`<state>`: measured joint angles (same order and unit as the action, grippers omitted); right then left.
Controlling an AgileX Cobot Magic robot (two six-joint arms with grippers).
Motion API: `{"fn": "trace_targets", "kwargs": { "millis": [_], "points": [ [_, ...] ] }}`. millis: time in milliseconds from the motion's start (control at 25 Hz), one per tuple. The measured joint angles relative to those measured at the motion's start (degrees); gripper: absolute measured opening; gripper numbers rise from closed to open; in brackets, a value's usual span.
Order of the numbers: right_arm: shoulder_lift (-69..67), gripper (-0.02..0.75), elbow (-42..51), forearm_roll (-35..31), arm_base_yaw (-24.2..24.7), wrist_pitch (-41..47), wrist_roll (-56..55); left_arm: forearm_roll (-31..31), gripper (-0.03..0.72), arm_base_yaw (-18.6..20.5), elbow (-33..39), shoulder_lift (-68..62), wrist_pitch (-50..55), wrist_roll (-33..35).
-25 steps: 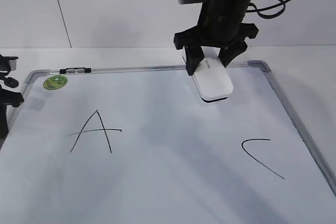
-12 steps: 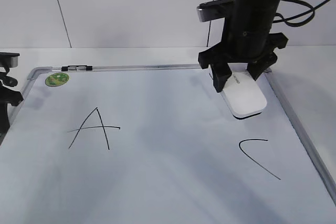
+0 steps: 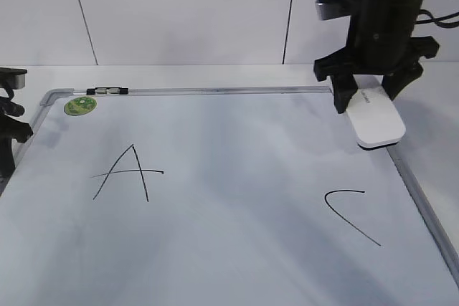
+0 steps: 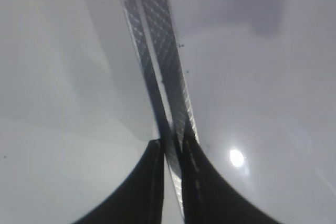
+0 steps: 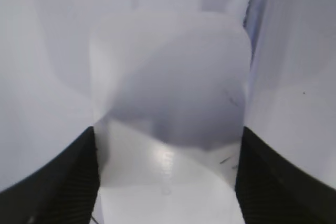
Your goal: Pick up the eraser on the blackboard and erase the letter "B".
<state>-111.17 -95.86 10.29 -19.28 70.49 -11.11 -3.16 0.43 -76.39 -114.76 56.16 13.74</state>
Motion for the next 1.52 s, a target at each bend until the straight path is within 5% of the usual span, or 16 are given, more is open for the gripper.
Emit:
{"fn": "trace_targets", "kwargs": {
  "millis": [320,640,1520],
  "points": [
    [1.51,0.55,4.75,-4.31,7.41,-0.2,0.99,0.0,0.045,0.0,0.0,0.0,-0.25,0.12],
    [4.02,0.55,14.48,-7.88,8.33,-4.29,1.33,0.0,0.045,0.0,0.0,0.0,-0.49,0.12],
    [1.0,0.55,14.81,-12.47,11.04,-9.16,6.78,-0.43,0.045,0.0,0.0,0.0,-0.61,0.12]
  ]
}}
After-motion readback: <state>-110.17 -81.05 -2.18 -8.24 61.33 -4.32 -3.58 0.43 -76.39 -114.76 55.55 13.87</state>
